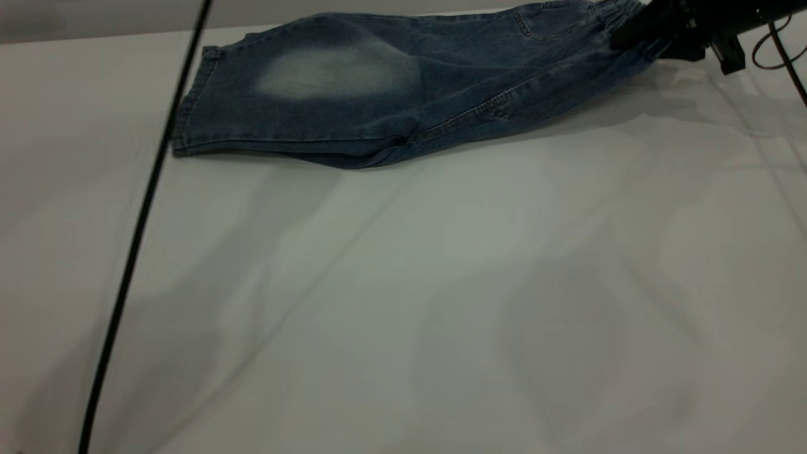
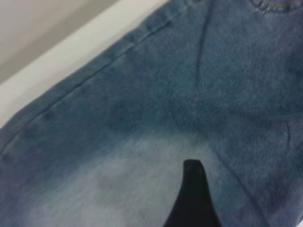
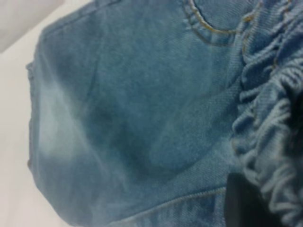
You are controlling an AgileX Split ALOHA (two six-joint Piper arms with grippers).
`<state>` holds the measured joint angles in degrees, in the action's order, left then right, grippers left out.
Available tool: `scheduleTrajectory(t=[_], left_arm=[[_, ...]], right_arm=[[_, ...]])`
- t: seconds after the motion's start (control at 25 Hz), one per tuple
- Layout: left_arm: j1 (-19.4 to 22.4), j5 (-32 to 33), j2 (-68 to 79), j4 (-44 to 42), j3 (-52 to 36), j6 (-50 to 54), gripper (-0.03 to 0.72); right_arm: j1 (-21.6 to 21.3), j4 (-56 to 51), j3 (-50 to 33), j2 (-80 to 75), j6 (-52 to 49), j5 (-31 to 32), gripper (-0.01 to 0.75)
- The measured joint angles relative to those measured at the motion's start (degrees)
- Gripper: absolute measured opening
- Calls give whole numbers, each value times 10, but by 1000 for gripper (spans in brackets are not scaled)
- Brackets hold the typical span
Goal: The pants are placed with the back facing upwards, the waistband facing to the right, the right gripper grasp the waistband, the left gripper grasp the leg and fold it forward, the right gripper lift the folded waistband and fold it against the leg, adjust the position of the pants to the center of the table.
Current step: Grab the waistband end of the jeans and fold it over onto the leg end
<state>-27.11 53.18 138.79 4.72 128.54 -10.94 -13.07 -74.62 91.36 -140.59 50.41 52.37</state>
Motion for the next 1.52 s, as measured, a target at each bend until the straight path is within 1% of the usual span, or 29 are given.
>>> scheduleTrajectory(t=[0.24, 0.36, 0.52, 0.84, 1.2, 1.32, 1.52], left_arm=[[-17, 74, 118, 2, 149, 14, 503], [-21, 79, 159, -1, 185, 14, 503], [-22, 81, 194, -2, 189, 14, 503], [-22, 70, 217, -5, 190, 14, 503], [-22, 61, 229, -5, 190, 14, 503], [-22, 57, 229, -5, 190, 13, 503], [-22, 53, 229, -7, 190, 13, 503]], right_arm=[[6, 16, 0, 15, -4, 3, 92], [13, 18, 0, 15, -4, 2, 92], [23, 19, 0, 15, -4, 0, 92], [23, 19, 0, 20, -4, 8, 92], [23, 12, -1, 65, -4, 28, 92], [30, 7, -1, 78, -4, 44, 92], [60, -19, -1, 81, 12, 80, 92]])
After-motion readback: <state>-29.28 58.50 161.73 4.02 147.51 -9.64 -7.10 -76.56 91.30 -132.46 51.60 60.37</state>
